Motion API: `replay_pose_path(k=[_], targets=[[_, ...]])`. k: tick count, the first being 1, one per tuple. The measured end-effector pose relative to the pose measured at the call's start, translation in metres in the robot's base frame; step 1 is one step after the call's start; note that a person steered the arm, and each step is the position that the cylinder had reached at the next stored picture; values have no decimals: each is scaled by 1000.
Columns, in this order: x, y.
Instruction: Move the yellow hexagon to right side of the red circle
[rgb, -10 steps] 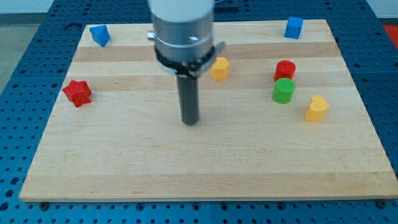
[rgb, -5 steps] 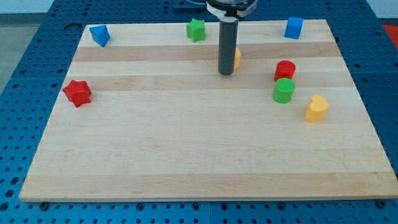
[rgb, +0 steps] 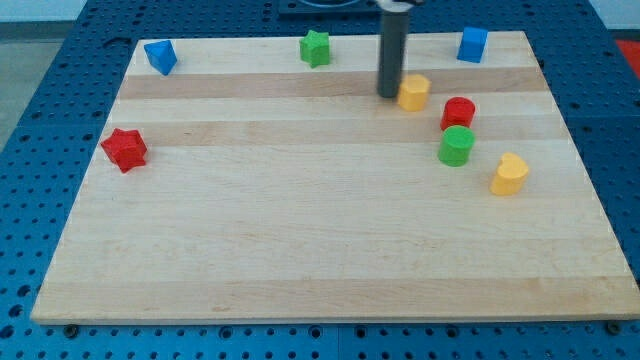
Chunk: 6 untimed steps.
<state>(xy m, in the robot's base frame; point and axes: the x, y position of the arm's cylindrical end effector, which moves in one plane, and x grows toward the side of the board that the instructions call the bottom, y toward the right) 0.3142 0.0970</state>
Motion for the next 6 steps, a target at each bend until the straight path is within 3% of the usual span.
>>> replay_pose_path(k=[2, 4, 6], targets=[[-6, 83], [-9, 93], [19, 93]])
